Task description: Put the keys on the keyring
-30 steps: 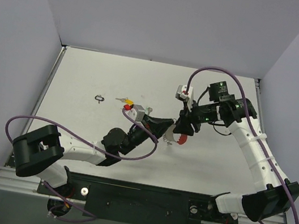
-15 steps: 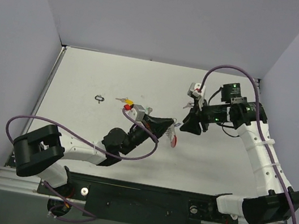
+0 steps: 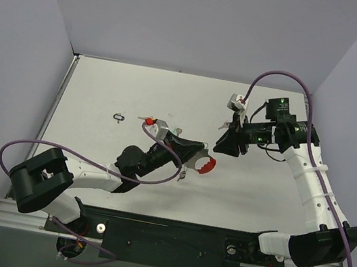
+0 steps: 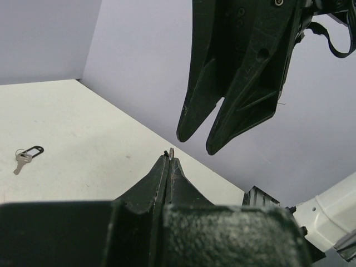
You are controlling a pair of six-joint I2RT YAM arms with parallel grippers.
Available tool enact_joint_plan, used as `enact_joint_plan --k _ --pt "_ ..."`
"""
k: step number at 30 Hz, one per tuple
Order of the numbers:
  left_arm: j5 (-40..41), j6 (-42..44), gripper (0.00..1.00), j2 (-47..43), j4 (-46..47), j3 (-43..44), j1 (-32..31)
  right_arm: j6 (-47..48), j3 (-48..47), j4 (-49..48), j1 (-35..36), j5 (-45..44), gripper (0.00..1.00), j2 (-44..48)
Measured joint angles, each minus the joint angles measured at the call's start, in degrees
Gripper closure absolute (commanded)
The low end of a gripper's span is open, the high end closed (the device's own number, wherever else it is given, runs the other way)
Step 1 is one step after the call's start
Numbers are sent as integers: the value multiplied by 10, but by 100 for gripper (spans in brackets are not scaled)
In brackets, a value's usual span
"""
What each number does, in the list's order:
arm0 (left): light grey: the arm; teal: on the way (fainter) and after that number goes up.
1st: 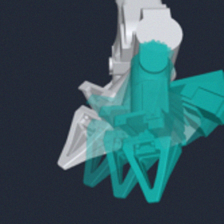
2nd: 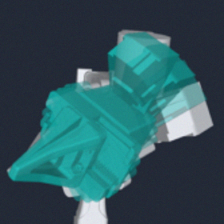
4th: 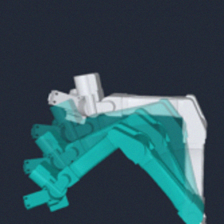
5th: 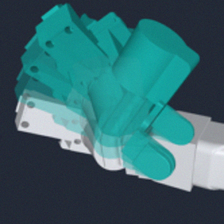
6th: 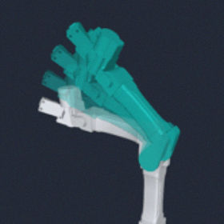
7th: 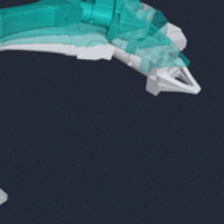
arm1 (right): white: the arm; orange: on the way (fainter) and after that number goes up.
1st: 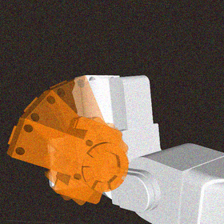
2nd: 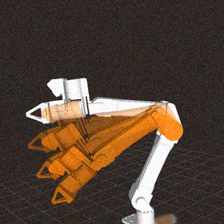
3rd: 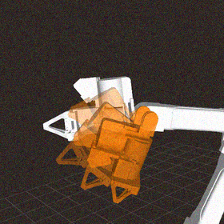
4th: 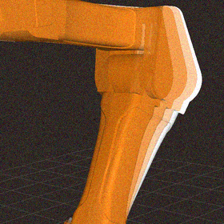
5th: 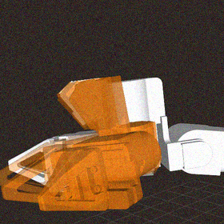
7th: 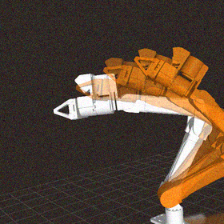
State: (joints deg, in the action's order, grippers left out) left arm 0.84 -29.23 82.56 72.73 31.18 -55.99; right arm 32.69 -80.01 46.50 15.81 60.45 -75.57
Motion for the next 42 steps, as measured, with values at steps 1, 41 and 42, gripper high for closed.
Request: enact_joint_plan --k 1,41,42 --pt "-13 -4 100 0 0 -1 6 -7 3 -8 1 3 73 -2" --pt "-113 -51 100 0 0 -3 28 3 46 -48 46 29 100 -5" --pt "-113 -51 100 0 0 -3 28 4 46 -48 46 29 100 -5"
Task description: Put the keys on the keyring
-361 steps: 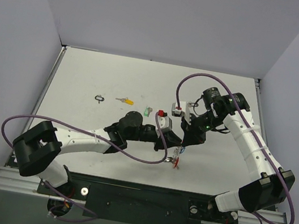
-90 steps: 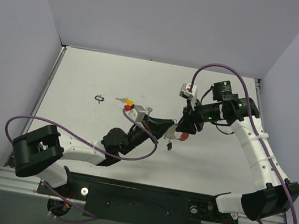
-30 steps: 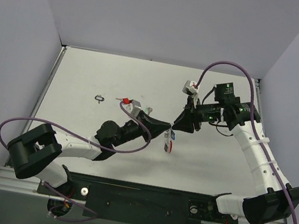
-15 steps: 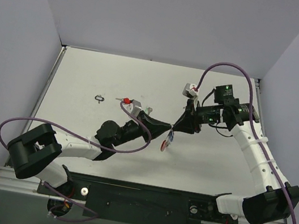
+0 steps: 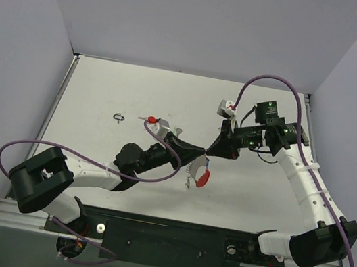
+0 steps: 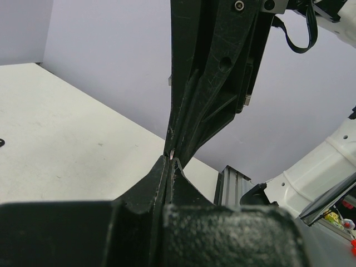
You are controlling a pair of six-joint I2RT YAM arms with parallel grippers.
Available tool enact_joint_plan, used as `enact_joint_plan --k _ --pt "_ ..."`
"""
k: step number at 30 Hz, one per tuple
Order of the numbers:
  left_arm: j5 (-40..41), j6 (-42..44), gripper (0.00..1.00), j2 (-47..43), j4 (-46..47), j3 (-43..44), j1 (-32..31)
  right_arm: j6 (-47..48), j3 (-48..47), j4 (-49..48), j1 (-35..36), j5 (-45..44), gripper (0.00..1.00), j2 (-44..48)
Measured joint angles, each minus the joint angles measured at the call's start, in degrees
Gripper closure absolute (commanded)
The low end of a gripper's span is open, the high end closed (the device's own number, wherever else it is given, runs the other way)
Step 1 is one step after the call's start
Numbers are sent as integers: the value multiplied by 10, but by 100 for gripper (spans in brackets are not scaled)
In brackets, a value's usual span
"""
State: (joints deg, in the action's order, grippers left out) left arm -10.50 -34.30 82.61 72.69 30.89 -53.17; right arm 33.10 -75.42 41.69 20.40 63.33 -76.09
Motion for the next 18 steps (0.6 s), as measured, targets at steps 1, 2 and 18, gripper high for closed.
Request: enact_joint_plan --k 1,2,18 --pt "-1 0 100 0 0 0 0 1 0 2 0 0 100 0" --pt "-1 0 100 0 0 0 0 2 0 3 0 0 100 0" --pt "-22 13 76 -2 -10 0 -4 39 -43 79 28 -104 100 0"
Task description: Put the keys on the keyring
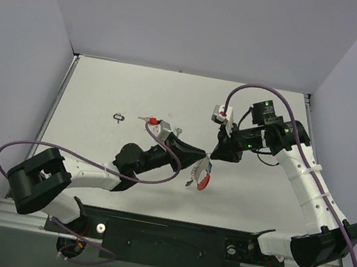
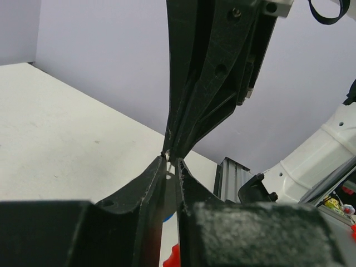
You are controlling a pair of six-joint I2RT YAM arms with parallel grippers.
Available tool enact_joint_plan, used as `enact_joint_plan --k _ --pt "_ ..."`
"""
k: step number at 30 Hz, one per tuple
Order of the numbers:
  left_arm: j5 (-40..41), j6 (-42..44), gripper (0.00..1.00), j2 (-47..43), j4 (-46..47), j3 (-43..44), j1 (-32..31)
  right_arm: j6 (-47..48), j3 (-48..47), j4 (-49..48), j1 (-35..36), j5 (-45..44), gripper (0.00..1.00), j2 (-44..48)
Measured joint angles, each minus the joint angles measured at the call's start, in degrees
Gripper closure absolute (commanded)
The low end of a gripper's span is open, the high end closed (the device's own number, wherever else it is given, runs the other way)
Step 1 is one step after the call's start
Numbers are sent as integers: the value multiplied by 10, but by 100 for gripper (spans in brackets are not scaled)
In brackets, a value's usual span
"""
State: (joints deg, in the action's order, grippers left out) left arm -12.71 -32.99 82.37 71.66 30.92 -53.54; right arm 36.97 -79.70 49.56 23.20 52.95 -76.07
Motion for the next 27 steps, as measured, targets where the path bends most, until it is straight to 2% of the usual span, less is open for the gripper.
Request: enact_joint_plan --k 4,11,20,27 --pt "-10 19 71 -24 -20 1 1 23 -12 37 7 -61 100 0" --pt "-31 55 69 -44 -67 12 1 52 -28 88 24 -142 100 -1" --pt "-43 86 67 -49 -111 12 1 64 -31 105 24 -169 100 -1" --pt "-44 109 57 -83 -162 12 10 72 -45 127 21 -192 100 -4"
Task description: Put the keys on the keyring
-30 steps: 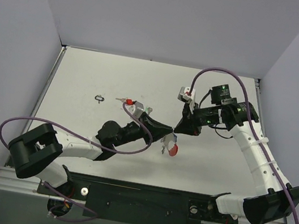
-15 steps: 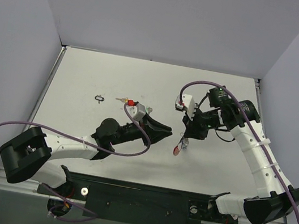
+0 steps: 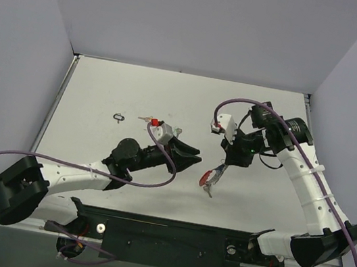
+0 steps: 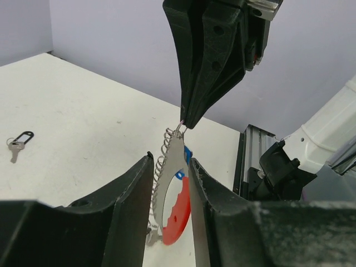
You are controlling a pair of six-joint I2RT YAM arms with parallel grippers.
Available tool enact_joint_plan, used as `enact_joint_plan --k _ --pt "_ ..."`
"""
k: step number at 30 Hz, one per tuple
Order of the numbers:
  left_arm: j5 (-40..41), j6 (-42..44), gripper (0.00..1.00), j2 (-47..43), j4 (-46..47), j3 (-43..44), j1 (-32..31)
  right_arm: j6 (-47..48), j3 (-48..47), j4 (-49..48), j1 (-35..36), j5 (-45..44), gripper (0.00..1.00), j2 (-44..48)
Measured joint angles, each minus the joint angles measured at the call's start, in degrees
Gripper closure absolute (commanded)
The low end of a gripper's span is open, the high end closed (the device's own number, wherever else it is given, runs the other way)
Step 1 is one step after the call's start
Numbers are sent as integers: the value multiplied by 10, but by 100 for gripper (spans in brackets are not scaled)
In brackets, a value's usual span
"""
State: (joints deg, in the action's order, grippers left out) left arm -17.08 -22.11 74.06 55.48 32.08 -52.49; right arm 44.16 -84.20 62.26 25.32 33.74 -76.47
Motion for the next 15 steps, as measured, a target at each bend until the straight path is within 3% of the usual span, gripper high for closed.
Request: enact_joint_plan --k 9,15 --pt "23 57 46 -102 -136 0 21 18 -51 62 -33 -43 100 -19" --pt "38 109 44 -158 -240 0 34 24 -75 92 -67 -74 100 -40"
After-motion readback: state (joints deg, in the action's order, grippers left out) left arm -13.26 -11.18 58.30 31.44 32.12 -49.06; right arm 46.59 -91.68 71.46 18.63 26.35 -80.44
